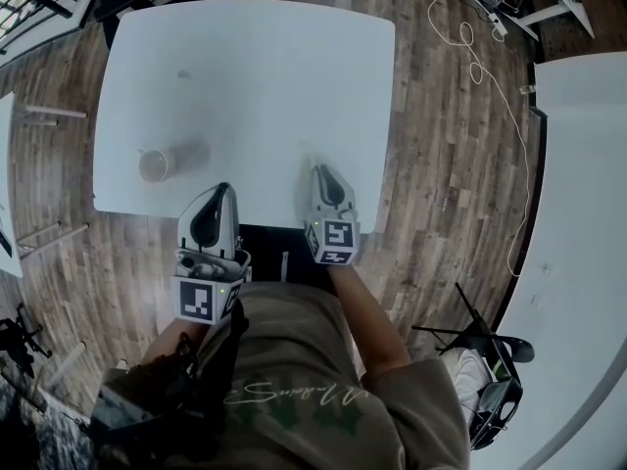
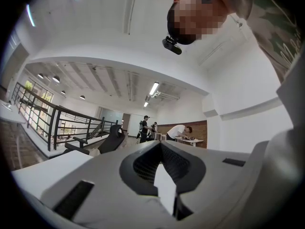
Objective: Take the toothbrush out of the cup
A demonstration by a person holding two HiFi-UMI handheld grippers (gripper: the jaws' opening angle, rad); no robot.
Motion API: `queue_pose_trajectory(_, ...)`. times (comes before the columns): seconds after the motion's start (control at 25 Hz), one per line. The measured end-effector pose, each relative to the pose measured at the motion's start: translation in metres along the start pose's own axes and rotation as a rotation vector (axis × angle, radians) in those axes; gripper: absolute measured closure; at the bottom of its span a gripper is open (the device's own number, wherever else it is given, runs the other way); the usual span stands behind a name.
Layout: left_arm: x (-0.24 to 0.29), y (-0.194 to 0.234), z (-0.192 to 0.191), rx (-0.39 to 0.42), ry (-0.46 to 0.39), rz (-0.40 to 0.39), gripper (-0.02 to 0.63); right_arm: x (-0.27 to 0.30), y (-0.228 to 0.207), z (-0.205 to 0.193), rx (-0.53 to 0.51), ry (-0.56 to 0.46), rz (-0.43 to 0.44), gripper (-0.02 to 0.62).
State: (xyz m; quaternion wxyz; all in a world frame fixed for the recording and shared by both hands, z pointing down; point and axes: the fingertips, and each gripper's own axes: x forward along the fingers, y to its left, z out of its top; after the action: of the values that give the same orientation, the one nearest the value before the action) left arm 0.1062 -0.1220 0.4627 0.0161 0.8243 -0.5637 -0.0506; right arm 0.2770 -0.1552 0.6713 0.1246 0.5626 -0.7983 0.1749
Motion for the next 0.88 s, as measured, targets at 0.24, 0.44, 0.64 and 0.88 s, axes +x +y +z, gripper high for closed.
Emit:
queue_pose_trajectory(0.24,0.002,0.005,0.043,-0.006,0.018,-0.001,0.595,-0.053,0.018,0.087,-0.051,-0.097,-0.008,0.549)
queue_pose_trajectory(0.44,0.006,-0.003,0.098,-0.043,0.007,0.018,0.595,-0.118,0.046,0.183,-0.049,-0.226,0.058,0.595)
queue_pose_trajectory(0.64,-0.008,-0.017,0.131,-0.059,-0.01,0.029,0.594,-0.171,0.075,0.256,-0.064,-0.362,0.164,0.612)
queue_pose_trajectory(0.88,-0.044,-0.007,0.134,-0.052,0.008,0.104,0.595,-0.204,0.09,0.268,-0.033,-0.431,0.15,0.614)
